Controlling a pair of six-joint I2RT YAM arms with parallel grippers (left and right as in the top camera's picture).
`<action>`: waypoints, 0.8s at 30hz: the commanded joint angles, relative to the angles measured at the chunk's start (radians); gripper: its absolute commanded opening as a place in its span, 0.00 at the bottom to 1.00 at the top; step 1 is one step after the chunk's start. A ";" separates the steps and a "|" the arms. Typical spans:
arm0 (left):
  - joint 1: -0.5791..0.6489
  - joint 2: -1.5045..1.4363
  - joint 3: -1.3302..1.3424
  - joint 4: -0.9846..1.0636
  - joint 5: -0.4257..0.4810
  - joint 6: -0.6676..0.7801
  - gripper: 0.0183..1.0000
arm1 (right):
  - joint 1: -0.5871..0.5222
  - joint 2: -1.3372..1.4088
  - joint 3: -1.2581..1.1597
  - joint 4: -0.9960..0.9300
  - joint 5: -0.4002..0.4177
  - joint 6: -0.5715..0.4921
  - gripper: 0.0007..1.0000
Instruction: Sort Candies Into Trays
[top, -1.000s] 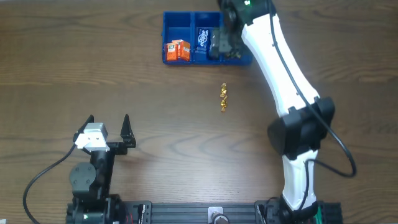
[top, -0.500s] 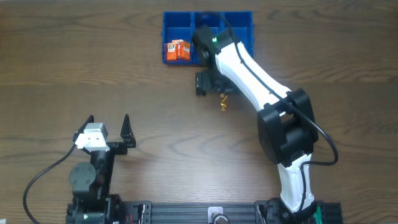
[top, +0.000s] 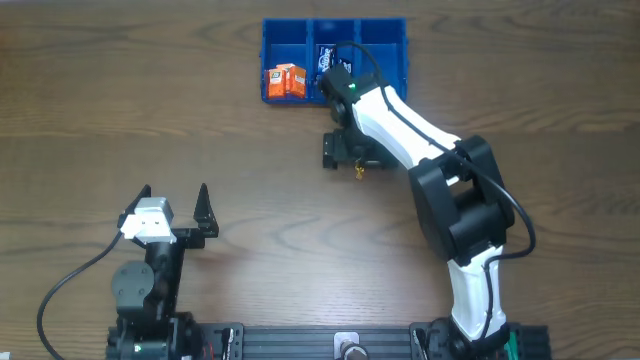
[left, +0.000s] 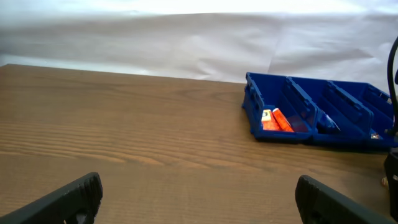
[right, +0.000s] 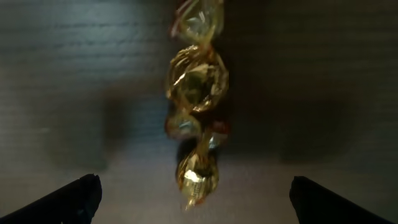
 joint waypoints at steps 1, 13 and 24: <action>0.006 -0.005 -0.018 -0.037 0.021 -0.011 1.00 | -0.014 0.006 -0.033 0.032 0.002 0.029 0.99; 0.006 -0.005 -0.018 -0.037 0.021 -0.011 1.00 | -0.014 0.006 -0.048 0.070 0.002 0.032 0.65; 0.006 -0.005 -0.018 -0.037 0.021 -0.011 1.00 | -0.010 0.006 -0.048 0.052 0.006 0.031 0.50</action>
